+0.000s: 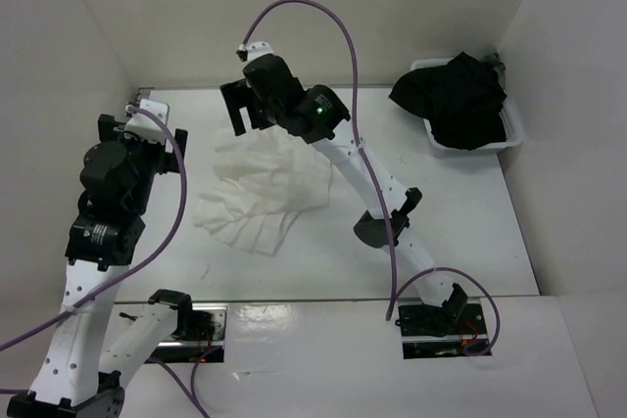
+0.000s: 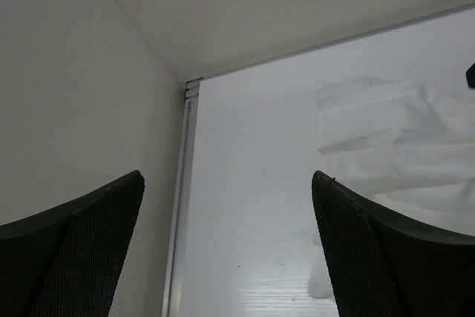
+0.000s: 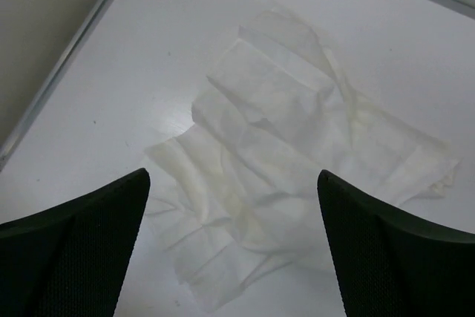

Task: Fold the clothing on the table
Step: Move the skirt to the center of the board, then flatten the skirt out

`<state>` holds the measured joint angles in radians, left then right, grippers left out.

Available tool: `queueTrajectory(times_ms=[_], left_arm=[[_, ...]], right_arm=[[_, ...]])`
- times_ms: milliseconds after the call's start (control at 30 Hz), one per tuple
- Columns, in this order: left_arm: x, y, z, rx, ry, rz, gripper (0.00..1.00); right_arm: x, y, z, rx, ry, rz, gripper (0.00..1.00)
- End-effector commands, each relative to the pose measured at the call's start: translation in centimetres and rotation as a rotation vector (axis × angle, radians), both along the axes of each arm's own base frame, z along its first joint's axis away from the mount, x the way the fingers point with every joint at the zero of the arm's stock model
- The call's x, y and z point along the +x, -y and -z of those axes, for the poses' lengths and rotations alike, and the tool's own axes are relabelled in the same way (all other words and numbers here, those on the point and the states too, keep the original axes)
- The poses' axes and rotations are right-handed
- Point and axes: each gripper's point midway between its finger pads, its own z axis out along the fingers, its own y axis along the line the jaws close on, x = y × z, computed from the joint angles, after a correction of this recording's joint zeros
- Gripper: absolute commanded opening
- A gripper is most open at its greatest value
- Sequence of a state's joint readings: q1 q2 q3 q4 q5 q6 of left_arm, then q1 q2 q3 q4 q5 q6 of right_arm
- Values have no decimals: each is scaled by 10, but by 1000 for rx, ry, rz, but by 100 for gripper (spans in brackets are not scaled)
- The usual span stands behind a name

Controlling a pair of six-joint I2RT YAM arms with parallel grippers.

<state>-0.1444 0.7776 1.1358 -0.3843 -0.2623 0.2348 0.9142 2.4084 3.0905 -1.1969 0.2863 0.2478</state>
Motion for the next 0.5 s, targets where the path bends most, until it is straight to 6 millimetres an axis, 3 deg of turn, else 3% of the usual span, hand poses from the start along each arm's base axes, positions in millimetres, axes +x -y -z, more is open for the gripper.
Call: queueTrajectory(times_ms=[0,33,100,133,167,233,267,300,333,367,400,433,467], left_arm=[[17,-10,37,95,-93,-42,99],[21,-12,56,124,-142,-48,99],[36,-11,78,132,-209,-41,99],[40,-6,89,132,-246,-13,99],[45,-8,96,120,-277,-23,99],[61,-4,119,105,-375,-10,99],[70,-8,129,85,-420,-30,99],[76,-10,116,67,-401,-33,99],[80,-4,115,58,-401,-4,99],[82,-6,114,40,-390,-4,99],[81,-2,115,33,-384,17,99],[79,1,129,37,-417,40,99],[78,3,137,44,-430,57,99]], right_arm=[[-5,-8,-3,48,-13,-1,99],[3,-6,0,74,-26,45,99],[25,21,-11,116,-10,192,99],[44,48,-15,168,-37,302,99],[49,70,-17,180,-60,364,99],[58,132,-56,241,-13,515,99],[51,150,-80,247,44,542,99],[27,188,-129,283,160,639,99],[10,200,-151,303,209,665,99],[-16,185,-161,312,222,628,99],[-28,183,-162,293,227,627,99],[-46,178,-164,303,200,585,99],[-41,149,-91,173,42,579,99]])
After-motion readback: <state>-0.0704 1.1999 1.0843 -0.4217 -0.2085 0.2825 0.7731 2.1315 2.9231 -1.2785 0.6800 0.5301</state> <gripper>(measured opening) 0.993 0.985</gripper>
